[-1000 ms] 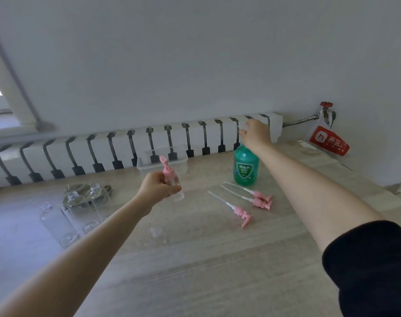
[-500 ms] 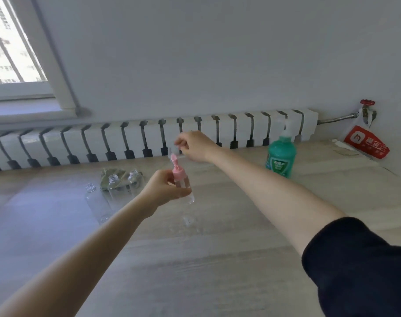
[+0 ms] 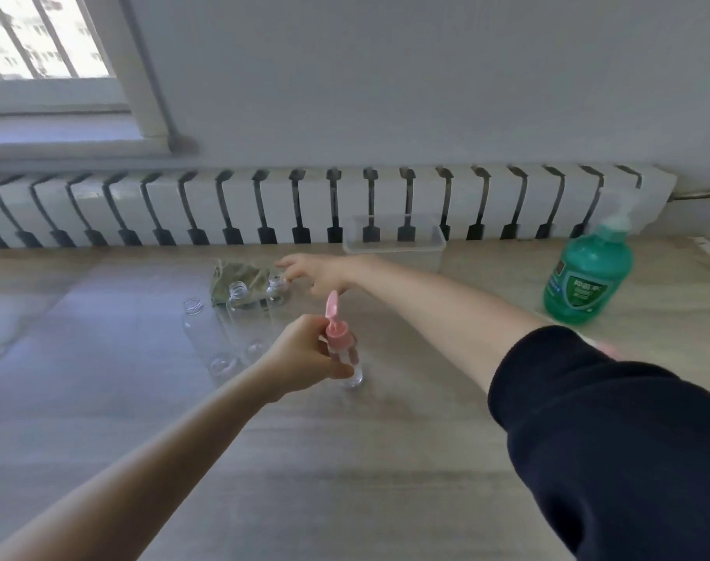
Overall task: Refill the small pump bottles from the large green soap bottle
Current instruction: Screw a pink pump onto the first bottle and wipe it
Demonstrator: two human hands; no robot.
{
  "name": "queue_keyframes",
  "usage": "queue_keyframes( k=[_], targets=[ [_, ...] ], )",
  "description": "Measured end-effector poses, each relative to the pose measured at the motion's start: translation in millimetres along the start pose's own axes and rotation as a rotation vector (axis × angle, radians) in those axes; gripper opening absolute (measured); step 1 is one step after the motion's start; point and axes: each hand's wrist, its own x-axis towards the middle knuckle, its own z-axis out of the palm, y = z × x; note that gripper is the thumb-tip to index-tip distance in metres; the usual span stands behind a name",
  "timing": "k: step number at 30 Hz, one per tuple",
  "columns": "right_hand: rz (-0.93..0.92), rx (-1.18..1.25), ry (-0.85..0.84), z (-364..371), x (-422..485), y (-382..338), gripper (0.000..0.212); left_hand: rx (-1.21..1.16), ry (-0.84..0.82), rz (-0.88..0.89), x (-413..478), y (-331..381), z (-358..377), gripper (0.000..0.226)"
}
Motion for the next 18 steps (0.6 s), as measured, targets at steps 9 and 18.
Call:
queue_keyframes(
  k=[9, 18],
  targets=[
    [-0.121, 0.061, 0.023, 6, 1, -6, 0.043, -0.017, -0.009, -0.007, 9, -3, -3, 0.023],
    [0.106, 0.412, 0.797, -17, -39, -4, 0.006, -0.012, 0.052, 0.000, 5, 12, 0, 0.019]
  ],
)
